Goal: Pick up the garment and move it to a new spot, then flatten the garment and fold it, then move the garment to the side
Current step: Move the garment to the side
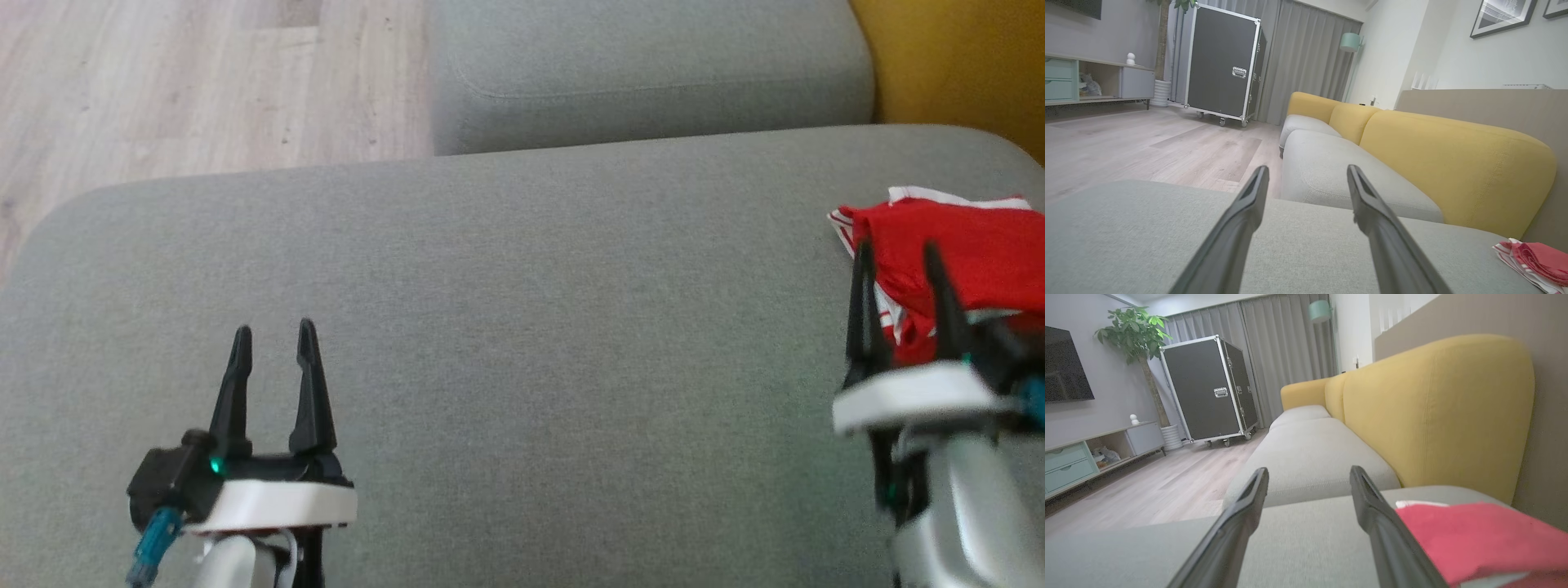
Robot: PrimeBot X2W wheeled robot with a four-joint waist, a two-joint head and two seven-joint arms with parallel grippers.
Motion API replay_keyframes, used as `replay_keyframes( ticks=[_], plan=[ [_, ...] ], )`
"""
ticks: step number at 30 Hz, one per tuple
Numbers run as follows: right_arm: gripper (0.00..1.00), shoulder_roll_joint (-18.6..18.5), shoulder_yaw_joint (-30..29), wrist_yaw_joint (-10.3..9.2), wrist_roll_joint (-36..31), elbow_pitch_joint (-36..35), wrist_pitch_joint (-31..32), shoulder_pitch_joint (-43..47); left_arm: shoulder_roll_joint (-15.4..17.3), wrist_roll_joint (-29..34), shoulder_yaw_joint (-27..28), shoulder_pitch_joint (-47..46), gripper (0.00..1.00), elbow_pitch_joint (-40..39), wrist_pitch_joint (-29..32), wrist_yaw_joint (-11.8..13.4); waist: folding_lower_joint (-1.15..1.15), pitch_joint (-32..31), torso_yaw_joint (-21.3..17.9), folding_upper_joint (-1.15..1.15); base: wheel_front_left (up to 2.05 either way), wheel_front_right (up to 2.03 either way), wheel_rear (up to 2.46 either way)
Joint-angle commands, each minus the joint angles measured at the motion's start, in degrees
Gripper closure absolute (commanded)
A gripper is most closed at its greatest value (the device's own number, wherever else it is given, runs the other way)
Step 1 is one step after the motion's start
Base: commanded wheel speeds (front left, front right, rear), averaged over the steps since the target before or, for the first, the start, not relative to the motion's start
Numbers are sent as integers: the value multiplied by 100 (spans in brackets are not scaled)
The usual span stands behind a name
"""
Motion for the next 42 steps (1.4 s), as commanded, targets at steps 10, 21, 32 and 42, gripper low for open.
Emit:
replay_keyframes(
  ticks=[10, 21, 32, 42],
  plan=[
    [0, 22, 471, -5, 101, -28, -244, 702, 27, -233, 247, 122, 0, -115, -29, 70, 1, -102, 153, 0, 0, 0, 0],
    [0, 22, 532, -5, 94, -301, -248, 746, 27, -334, 343, 171, 0, -161, -29, 89, 1, -113, 115, 0, 0, 0, 0],
    [0, 22, 590, -5, 106, -331, -248, 778, 27, -421, 386, 245, 0, -153, -29, 114, 1, -144, 75, 0, 0, 0, 0],
    [0, 22, 605, -5, 134, -354, -249, 793, 27, -427, 417, 245, 0, -143, -29, 172, 1, -130, 80, 0, 0, 0, 0]
  ],
)
